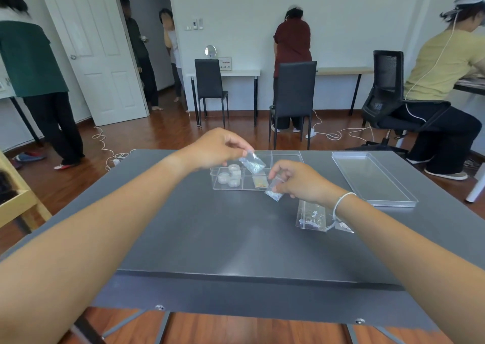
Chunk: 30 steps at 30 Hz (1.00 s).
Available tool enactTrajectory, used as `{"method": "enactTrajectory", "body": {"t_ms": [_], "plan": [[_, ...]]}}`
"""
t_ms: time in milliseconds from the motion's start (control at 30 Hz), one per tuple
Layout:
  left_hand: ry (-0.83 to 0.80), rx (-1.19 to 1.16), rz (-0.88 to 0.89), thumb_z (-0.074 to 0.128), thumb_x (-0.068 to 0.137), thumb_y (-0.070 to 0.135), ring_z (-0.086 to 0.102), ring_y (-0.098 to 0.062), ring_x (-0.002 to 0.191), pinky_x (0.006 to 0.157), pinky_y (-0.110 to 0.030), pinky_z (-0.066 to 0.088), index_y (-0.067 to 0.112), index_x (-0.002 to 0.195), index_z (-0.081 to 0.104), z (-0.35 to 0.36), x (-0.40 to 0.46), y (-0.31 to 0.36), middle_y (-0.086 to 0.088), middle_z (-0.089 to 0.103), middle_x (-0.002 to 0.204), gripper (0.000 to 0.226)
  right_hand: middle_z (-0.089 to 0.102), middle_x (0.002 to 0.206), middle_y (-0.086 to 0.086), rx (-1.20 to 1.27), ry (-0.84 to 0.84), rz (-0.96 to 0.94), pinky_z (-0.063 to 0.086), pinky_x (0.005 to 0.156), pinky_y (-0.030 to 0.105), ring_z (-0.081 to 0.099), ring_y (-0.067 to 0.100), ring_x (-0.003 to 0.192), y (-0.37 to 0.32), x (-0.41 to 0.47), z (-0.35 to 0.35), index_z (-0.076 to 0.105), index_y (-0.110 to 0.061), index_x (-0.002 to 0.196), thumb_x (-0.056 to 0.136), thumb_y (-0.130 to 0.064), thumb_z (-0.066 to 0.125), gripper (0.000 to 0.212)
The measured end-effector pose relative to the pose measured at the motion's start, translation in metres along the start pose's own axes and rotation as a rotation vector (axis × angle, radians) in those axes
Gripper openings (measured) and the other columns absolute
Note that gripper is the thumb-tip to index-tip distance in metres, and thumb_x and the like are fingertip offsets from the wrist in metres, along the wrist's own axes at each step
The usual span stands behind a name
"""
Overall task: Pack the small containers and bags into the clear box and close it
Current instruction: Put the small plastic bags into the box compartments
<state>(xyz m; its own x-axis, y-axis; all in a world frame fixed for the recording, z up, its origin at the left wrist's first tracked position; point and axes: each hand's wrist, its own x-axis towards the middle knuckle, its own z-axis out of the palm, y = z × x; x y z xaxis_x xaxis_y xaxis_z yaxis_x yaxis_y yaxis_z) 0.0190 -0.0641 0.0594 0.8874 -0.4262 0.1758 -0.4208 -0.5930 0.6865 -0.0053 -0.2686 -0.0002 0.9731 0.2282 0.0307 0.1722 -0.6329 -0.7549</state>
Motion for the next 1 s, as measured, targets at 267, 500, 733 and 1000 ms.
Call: {"method": "enactTrajectory", "body": {"t_ms": [267,500,733,1000], "plan": [[0.003,0.207,-0.033,0.058,0.088,0.014,0.06,-0.006,0.098,0.086,-0.016,0.041,0.017,0.099,0.073,0.007,0.043,-0.01,0.002,0.07,0.108,0.019,0.055,0.081,0.007,0.067,-0.002,-0.004,0.044,0.046,0.016,0.05,0.012,0.052,-0.008,0.002,-0.012,0.057,-0.026,0.077,0.085,0.004,0.051,0.032],[-0.137,0.378,-0.094,0.053,0.089,0.011,0.057,-0.016,0.113,0.09,-0.02,0.037,0.013,0.108,0.069,0.026,0.057,-0.02,-0.003,0.064,0.124,0.025,0.059,0.075,0.001,0.062,0.068,-0.01,0.049,0.058,0.019,0.057,0.013,0.057,-0.013,0.007,-0.025,0.058,-0.024,0.093,0.09,-0.001,0.041,0.029],[-0.197,0.446,-0.104,0.057,0.084,0.01,0.06,-0.016,0.107,0.089,-0.024,0.044,0.016,0.107,0.07,0.038,0.061,-0.025,-0.001,0.067,0.12,0.027,0.059,0.078,-0.002,0.045,0.137,-0.019,0.048,0.053,0.013,0.058,0.009,0.056,-0.014,0.023,-0.028,0.061,-0.023,0.107,0.089,0.002,0.036,0.039],[-0.152,0.47,-0.086,0.053,0.088,0.016,0.054,-0.019,0.118,0.091,-0.023,0.037,0.017,0.117,0.064,0.038,0.06,-0.033,-0.003,0.061,0.129,0.031,0.062,0.085,0.0,-0.006,0.204,-0.02,0.041,0.049,0.016,0.053,0.007,0.058,-0.018,0.049,-0.023,0.059,-0.019,0.105,0.088,-0.004,0.05,0.024]]}}
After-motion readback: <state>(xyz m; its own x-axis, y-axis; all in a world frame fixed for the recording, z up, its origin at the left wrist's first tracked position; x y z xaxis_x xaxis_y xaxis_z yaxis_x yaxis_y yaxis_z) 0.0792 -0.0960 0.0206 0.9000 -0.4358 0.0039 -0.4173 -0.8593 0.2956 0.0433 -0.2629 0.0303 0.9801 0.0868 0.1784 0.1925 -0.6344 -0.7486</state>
